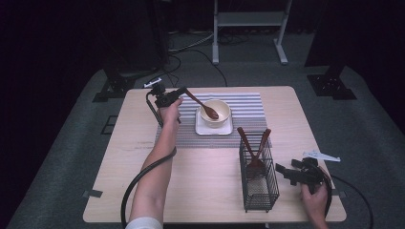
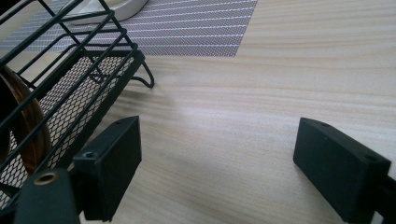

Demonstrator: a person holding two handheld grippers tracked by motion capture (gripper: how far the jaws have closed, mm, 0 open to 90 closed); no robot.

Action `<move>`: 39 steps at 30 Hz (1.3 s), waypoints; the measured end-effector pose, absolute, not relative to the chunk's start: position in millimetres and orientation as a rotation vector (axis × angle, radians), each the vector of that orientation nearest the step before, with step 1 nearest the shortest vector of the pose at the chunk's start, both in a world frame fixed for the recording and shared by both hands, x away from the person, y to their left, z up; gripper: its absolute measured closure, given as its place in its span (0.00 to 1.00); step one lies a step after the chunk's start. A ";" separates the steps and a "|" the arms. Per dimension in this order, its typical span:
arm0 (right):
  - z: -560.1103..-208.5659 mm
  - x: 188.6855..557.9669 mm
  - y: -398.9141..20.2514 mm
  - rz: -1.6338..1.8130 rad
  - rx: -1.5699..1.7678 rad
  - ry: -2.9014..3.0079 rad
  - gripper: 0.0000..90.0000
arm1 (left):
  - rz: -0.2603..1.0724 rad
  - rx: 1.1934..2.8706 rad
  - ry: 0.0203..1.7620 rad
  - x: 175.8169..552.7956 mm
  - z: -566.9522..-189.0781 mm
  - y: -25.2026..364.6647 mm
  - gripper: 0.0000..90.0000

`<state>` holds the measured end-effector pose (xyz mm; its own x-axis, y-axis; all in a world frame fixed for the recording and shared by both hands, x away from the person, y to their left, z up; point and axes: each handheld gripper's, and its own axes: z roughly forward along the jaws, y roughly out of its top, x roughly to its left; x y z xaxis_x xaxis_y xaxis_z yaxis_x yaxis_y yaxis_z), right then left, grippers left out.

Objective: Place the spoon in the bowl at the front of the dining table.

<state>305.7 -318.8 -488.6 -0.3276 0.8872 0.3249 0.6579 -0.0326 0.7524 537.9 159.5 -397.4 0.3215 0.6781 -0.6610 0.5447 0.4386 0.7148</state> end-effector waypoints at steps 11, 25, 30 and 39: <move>-488.6 305.7 -318.9 1.290 1.643 1.987 0.16 | 0.108 1.217 1.334 538.5 -405.1 154.6 0.93; -488.8 305.5 -319.7 1.296 1.647 1.980 0.16 | 0.085 1.241 1.332 538.6 -411.5 151.8 0.90; -488.6 305.2 -319.2 1.292 1.642 1.981 0.16 | 0.084 1.255 1.327 539.1 -412.1 151.8 0.87; -488.6 305.2 -319.3 1.294 1.641 1.981 0.16 | 0.073 1.299 1.308 537.0 -413.7 155.3 0.79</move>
<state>305.2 -319.3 -488.6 -0.3277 0.8871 0.3252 0.6544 -0.0352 0.7553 537.0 155.3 -413.7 0.3590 0.6724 -0.6472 0.5966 0.3680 0.7132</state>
